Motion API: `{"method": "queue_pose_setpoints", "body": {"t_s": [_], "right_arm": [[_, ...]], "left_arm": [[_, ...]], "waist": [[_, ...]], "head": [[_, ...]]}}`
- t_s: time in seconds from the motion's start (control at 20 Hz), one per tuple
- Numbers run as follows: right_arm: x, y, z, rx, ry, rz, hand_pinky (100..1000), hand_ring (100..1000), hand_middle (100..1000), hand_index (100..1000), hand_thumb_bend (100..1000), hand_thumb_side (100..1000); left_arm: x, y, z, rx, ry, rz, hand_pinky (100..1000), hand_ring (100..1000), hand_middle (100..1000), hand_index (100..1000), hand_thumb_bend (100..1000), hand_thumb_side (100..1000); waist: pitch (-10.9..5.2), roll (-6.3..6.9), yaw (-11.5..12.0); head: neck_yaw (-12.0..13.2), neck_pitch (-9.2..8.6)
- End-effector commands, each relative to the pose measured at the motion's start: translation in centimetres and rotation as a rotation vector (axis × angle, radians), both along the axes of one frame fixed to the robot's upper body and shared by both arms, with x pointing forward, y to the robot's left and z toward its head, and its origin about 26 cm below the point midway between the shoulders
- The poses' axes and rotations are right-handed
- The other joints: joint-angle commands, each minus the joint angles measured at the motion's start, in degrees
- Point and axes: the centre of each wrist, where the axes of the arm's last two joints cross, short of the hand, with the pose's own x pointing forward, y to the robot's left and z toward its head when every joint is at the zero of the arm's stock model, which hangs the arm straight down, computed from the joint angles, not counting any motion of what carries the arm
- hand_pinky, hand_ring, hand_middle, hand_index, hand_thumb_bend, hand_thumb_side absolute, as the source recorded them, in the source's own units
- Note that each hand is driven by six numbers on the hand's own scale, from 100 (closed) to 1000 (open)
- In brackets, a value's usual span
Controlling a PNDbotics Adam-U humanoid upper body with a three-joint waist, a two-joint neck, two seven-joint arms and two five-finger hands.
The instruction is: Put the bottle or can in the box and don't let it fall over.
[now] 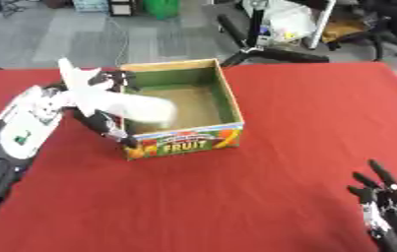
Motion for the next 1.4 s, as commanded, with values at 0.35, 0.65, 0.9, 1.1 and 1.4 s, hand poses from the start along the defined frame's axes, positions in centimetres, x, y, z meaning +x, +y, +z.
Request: {"method": "queue_pose_setpoints", "body": {"t_s": [0.35,0.65,0.9,1.1,1.4], "right_arm": [[0.0,-1.2,0.4,-0.026,-0.016,-0.027,800,893,1000,949,100,470],[-0.1,-1.4,0.3,-0.026,-0.014,-0.038,800,893,1000,949,100,470],[-0.4,-2.0,0.0,-0.029,-0.005,-0.066,800,894,1000,950,100,470],[-0.6,-2.6,-0.3,-0.034,0.004,-0.089,800,894,1000,950,100,470],[-1.0,-3.2,-0.7,-0.04,0.017,-0.119,800,894,1000,950,100,470]], "left_arm": [[-1.7,4.9,-0.8,0.146,0.169,0.112,820,1000,835,864,977,538],[-4.1,5.4,-1.9,0.077,0.108,0.099,823,830,804,869,976,557],[-8.1,5.7,-1.6,-0.088,-0.089,0.127,827,703,785,868,974,600],[-11.5,6.1,-2.8,-0.255,-0.258,0.209,823,549,754,862,968,632],[-16.2,5.5,-7.2,-0.546,-0.513,0.422,827,436,704,852,878,687]], "waist": [[-1.6,0.22,0.94],[-1.71,0.23,1.75],[-2.01,0.43,3.68],[-2.32,0.63,5.44],[-3.12,0.79,7.43]], "head": [[-1.8,-0.7],[-2.25,-0.55],[-2.95,-0.35],[-3.68,-0.15],[-4.4,0.59]]}}
